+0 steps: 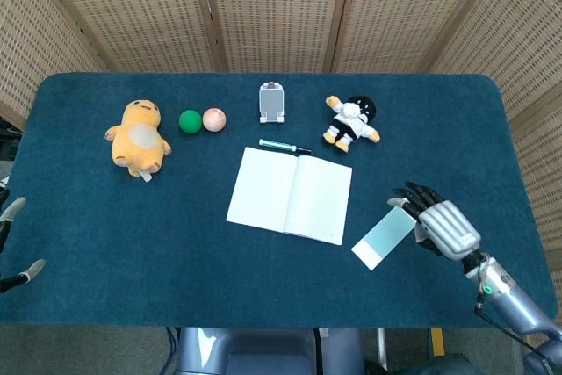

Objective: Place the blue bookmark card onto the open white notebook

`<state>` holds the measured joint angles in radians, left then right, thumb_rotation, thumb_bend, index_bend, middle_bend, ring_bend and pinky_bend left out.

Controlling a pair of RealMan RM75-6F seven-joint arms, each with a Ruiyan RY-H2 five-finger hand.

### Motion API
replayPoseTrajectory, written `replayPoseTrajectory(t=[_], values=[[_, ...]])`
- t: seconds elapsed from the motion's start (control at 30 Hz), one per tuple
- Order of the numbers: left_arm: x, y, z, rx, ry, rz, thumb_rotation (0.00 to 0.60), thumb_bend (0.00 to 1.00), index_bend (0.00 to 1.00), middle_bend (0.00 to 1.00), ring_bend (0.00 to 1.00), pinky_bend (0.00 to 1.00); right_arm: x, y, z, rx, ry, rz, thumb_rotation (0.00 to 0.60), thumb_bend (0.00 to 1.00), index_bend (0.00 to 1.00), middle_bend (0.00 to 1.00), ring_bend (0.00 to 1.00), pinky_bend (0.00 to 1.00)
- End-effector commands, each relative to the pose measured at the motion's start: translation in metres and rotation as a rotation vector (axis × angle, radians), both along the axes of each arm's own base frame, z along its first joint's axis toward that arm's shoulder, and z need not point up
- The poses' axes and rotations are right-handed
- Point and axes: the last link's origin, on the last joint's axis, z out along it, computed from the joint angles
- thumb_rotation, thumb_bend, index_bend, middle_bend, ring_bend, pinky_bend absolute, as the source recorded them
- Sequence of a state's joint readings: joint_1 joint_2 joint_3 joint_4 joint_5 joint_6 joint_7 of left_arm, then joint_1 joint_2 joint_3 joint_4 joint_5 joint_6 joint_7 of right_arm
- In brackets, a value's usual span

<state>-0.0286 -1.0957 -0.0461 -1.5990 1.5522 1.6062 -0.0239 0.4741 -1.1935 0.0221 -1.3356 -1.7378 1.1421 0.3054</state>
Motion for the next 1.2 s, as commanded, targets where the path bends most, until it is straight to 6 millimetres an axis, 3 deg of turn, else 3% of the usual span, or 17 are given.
replayPoseTrajectory(t=[0.03, 0.1, 0.4, 0.67, 1.2], values=[[0.001, 0.007, -0.003, -0.004, 0.008, 0.016, 0.600, 0.00, 0.00, 0.00, 0.00, 0.00, 0.012, -0.049, -0.032, 0.051, 0.217, -0.028, 0.600, 1.00, 0.05, 0.03, 0.00, 0.14], [0.001, 0.010, -0.005, -0.011, 0.014, 0.025, 0.600, 0.00, 0.00, 0.00, 0.00, 0.00, 0.011, -0.056, -0.040, 0.070, 0.282, -0.060, 0.600, 1.00, 0.00, 0.00, 0.00, 0.11], [0.001, 0.012, -0.005, -0.013, 0.016, 0.038, 0.600, 0.00, 0.00, 0.00, 0.00, 0.00, 0.008, -0.069, -0.052, 0.062, 0.426, -0.076, 0.600, 1.00, 0.00, 0.00, 0.00, 0.09], [0.001, 0.011, -0.006, -0.016, 0.016, 0.034, 0.600, 0.00, 0.00, 0.00, 0.00, 0.00, -0.006, -0.065, -0.048, 0.065, 0.505, -0.076, 0.600, 1.00, 0.00, 0.00, 0.00, 0.09], [0.001, 0.011, -0.007, -0.021, 0.015, 0.039, 0.600, 0.00, 0.00, 0.00, 0.00, 0.00, -0.024, -0.058, -0.059, 0.074, 0.611, -0.070, 0.600, 1.00, 0.03, 0.00, 0.00, 0.09]])
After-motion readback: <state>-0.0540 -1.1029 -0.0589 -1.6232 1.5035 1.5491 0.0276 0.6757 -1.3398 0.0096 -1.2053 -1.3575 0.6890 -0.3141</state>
